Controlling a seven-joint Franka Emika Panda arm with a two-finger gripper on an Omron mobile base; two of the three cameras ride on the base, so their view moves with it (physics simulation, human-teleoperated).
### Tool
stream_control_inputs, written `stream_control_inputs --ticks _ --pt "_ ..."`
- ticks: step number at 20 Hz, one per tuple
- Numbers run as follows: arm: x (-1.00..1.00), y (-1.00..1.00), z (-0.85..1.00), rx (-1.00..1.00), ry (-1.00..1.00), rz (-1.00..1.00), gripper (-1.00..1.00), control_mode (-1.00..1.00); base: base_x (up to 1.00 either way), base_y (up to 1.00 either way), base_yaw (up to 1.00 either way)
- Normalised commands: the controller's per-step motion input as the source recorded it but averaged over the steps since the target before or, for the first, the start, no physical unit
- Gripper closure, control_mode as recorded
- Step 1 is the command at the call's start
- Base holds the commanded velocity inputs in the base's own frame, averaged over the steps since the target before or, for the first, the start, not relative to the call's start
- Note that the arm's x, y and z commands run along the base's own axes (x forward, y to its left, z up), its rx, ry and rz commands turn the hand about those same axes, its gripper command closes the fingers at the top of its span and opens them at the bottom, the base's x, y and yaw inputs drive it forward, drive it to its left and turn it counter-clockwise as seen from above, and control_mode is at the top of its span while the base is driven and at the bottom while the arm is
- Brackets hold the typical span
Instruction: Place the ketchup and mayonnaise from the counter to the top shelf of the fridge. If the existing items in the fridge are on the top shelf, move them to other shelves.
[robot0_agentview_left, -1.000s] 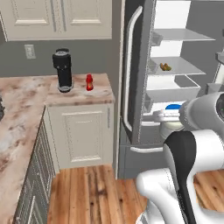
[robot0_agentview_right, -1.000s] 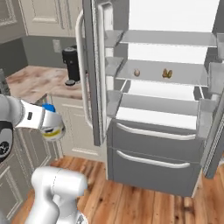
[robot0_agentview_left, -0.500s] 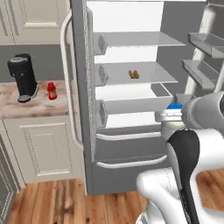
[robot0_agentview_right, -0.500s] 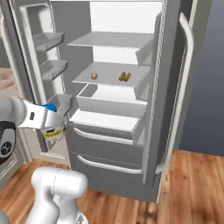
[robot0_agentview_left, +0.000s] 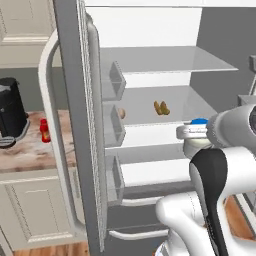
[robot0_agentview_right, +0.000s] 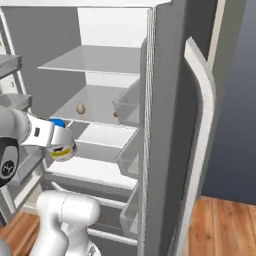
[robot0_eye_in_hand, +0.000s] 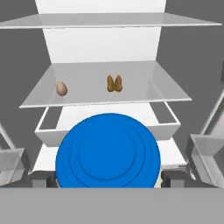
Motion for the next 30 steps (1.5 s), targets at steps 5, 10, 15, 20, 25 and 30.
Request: stream_control_inputs --ticks 5,10,15,20,25,30 --pt "0.00 0.00 0.00 0.00 0.00 0.00 1.00 1.00 0.89 0.02 0.04" --pt "0.27 0.00 0.60 0.02 -0.09 0.04 1.00 -1.00 0.14 0.00 0.01" --pt "0.07 0.00 1.00 0.02 -0.21 0.06 1.00 -1.00 0.00 0.00 0.00" --pt "0.43 0.00 0.88 0.01 -0.19 0.02 1.00 -1.00 0.00 0.00 0.00" --pt "0.90 0.05 0.49 0.00 -0.08 0.00 1.00 -1.00 0.00 0.00 0.00" --pt "1.00 0.04 0.06 0.00 -0.01 0.01 1.00 -1.00 0.00 0.00 0.00"
